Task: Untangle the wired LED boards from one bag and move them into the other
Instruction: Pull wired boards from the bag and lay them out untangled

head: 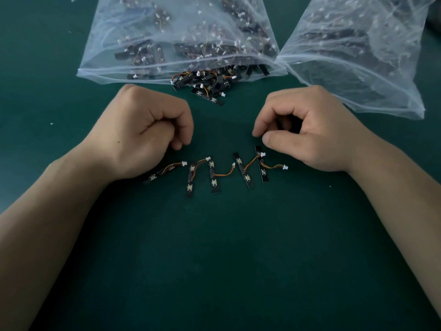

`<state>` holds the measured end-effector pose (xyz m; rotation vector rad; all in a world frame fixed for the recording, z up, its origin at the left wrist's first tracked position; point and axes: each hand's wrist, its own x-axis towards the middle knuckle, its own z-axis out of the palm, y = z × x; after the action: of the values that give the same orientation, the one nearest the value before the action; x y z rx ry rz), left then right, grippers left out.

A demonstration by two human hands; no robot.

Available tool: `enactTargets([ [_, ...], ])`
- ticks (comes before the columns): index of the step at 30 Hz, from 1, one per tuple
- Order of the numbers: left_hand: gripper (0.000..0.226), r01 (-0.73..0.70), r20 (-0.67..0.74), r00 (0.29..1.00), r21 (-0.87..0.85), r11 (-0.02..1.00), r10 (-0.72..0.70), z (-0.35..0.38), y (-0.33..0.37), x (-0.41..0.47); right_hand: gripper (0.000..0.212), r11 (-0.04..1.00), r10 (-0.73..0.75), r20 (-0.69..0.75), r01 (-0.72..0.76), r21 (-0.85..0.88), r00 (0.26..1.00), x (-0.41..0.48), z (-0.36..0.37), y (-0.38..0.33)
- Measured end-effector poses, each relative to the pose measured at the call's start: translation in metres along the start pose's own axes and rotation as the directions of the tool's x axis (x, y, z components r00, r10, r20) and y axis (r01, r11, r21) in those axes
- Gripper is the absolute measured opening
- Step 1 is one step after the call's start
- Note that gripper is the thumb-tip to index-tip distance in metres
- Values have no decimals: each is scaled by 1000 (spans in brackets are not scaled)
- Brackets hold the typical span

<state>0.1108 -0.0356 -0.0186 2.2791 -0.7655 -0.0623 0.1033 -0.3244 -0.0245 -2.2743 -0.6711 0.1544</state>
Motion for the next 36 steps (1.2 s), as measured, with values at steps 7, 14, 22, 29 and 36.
enactTargets([
  [7,37,24,178,984,-86,996,-8,-6,-1,-1,14,1000,-1,3,1,-4,1000,0,1,0],
  [14,13,-55,178,983,8,998,53,-7,5,-3,13,1000,-2,-1,2,-7,1000,-1,1,1],
  [22,3,-79,173,983,133,988,55,-7,3,-5,11,1000,-4,-3,4,-14,1000,-1,1,0],
  [29,13,-33,98,995,117,993,21,-14,0,-6,10,1000,-3,1,3,-14,1000,-1,1,-1],
  [36,9,-29,133,991,133,991,12,-13,4,-8,10,1000,-3,4,3,-14,1000,-1,0,0],
])
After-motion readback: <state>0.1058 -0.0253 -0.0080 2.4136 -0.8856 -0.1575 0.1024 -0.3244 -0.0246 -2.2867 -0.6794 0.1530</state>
